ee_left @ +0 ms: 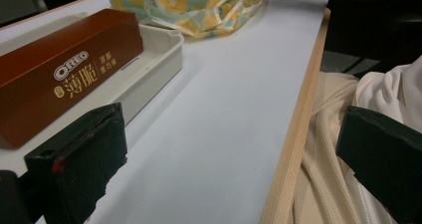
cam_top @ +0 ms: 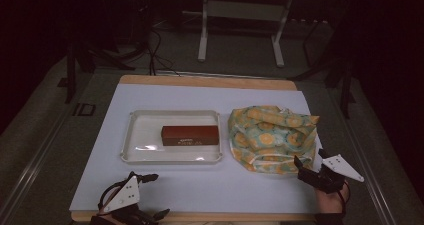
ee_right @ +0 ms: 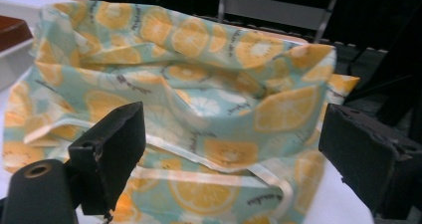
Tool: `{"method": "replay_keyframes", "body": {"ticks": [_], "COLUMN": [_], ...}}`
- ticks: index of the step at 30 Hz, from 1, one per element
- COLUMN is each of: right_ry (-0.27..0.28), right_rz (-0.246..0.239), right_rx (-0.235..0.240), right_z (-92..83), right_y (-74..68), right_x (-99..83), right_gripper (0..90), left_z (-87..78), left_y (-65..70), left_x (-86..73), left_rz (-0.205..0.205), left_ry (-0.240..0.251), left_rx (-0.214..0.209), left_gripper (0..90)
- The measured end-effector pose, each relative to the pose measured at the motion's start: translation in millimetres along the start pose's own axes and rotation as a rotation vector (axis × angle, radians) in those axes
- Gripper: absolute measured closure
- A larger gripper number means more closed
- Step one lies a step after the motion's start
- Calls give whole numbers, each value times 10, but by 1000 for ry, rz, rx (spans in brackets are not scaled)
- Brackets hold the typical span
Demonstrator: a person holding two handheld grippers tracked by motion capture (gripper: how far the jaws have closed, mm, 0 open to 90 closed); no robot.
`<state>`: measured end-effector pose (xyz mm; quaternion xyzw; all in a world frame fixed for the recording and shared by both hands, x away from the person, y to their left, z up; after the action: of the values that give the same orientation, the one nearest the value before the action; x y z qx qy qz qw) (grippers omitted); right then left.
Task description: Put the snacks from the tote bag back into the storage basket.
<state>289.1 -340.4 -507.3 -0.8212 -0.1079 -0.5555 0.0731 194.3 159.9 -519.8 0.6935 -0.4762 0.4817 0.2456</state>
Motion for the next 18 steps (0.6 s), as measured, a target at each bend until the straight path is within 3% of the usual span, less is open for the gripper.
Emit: {"method": "replay_keyframes", "body": {"ticks": [4,18], "right_ry": [12,31], "right_rz": [-5,-7], "right_rx": [-15,18], "right_z": [-38,20], "right_y": [26,4], "right_x": [-7,2], "right_gripper": [113,113], "left_z": [3,4], "left_y": [-3,-8], "left_x": [-1,-4], "left_rz": [0,-5], "left_ry": [-2,-2], "left_rx": [-1,0], "left_gripper": [0,0]}}
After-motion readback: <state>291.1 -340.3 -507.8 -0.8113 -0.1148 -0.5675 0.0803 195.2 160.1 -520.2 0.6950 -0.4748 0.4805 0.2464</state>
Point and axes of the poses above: each handheld gripper's, and its own axes: z roughly forward along the jaws, x roughly out of its top, y roughly to its right, the point moved 4 cm from there along z, roughly forward along the jaws, and after that the axes turned 6 degrees about z, right-handed, at the moved point
